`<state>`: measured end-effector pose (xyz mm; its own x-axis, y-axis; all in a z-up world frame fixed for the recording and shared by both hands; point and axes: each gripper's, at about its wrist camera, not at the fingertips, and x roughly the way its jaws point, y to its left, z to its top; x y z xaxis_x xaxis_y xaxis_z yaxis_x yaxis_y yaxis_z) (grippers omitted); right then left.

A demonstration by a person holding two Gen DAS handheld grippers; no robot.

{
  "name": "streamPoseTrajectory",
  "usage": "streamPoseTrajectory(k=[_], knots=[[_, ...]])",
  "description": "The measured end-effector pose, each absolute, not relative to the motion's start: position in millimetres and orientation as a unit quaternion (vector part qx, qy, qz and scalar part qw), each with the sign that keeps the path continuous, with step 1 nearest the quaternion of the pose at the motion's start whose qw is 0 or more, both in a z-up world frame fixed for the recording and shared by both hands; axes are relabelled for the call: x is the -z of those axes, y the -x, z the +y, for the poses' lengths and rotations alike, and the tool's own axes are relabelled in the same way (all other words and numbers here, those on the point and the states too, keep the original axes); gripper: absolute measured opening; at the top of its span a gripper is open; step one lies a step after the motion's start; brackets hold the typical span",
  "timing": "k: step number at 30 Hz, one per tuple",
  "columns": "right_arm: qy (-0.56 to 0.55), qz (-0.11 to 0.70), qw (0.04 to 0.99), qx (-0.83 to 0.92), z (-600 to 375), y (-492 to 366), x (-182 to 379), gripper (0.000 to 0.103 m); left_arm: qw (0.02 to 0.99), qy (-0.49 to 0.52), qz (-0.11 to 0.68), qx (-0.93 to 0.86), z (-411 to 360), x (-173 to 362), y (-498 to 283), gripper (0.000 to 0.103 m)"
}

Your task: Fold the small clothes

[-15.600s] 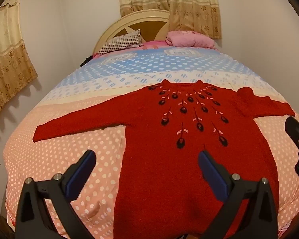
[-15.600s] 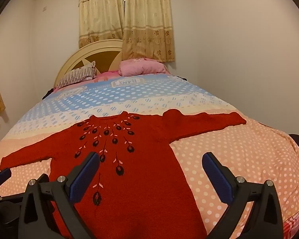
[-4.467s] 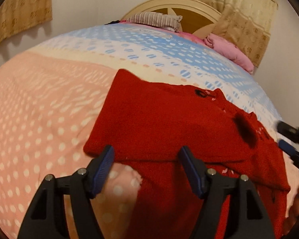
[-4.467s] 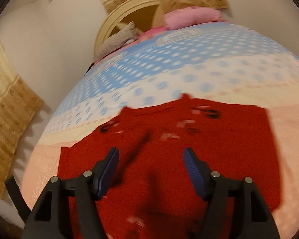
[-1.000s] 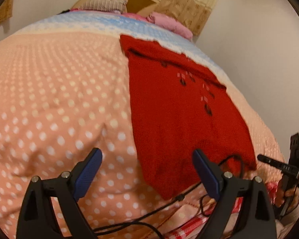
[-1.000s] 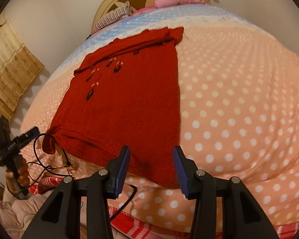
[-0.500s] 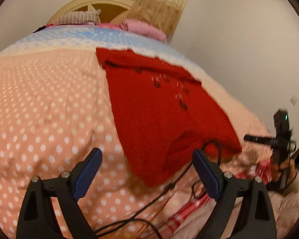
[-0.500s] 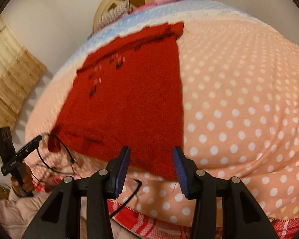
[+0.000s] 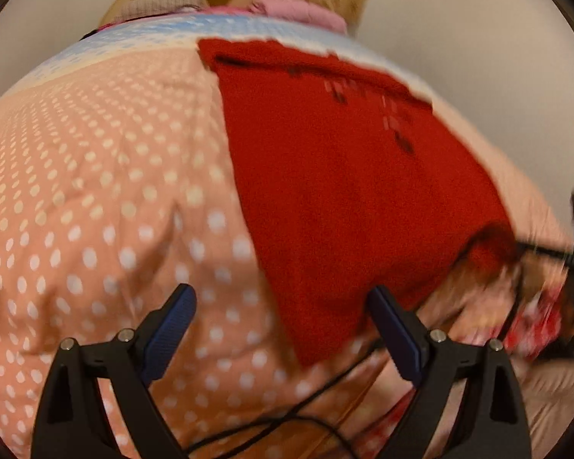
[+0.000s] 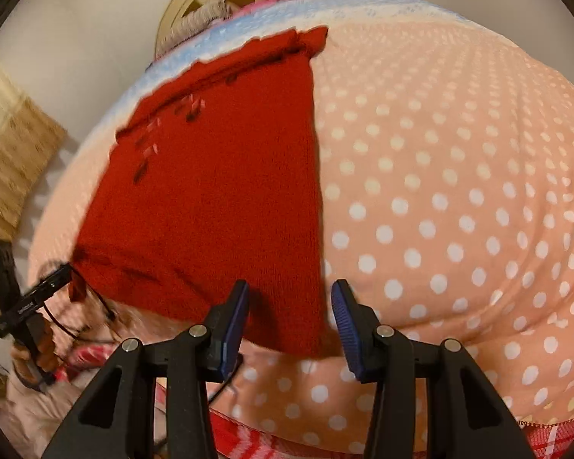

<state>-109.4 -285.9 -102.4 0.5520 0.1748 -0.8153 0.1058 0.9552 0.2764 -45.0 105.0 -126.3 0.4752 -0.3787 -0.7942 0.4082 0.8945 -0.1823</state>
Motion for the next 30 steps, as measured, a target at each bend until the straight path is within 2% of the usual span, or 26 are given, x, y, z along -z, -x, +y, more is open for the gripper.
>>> streamPoseTrajectory(k=[6,12,16,18,19,22,24,27,28,29,30], knots=[[-0.139,0.511,0.847,-0.042,-282,118,108,0.046,0.850,-0.060,0.454,0.260,121,124,69,0.094],[-0.204,0.465,0.859,-0.063,-298,122,90,0.046,0.870,0.073,0.399,0.280,162,90,51,0.094],[-0.206,0.474,0.854,-0.056,-295,112,98,0.046,0.864,0.082,0.420,0.265,149,105,37,0.093],[-0.187,0.475,0.858,-0.051,-286,111,100,0.050,0.856,0.085,0.432,0.270,141,114,36,0.091],[-0.182,0.473,0.860,-0.055,-282,111,99,0.054,0.843,0.097,0.446,0.284,135,122,38,0.087],[-0.187,0.491,0.847,-0.081,-270,109,101,0.053,0.830,0.082,0.466,0.295,116,133,44,0.077],[-0.170,0.493,0.850,-0.071,-263,109,103,0.053,0.833,0.072,0.470,0.284,113,137,49,0.074],[-0.175,0.494,0.849,-0.067,-264,103,109,0.053,0.818,0.119,0.479,0.296,118,138,42,0.057],[-0.181,0.494,0.848,-0.067,-265,102,109,0.052,0.814,0.127,0.481,0.300,119,137,42,0.047],[-0.179,0.496,0.847,-0.066,-266,101,108,0.045,0.810,0.132,0.483,0.306,121,137,43,0.036],[-0.164,0.501,0.848,-0.059,-264,100,108,0.039,0.806,0.133,0.486,0.313,120,135,44,0.030]])
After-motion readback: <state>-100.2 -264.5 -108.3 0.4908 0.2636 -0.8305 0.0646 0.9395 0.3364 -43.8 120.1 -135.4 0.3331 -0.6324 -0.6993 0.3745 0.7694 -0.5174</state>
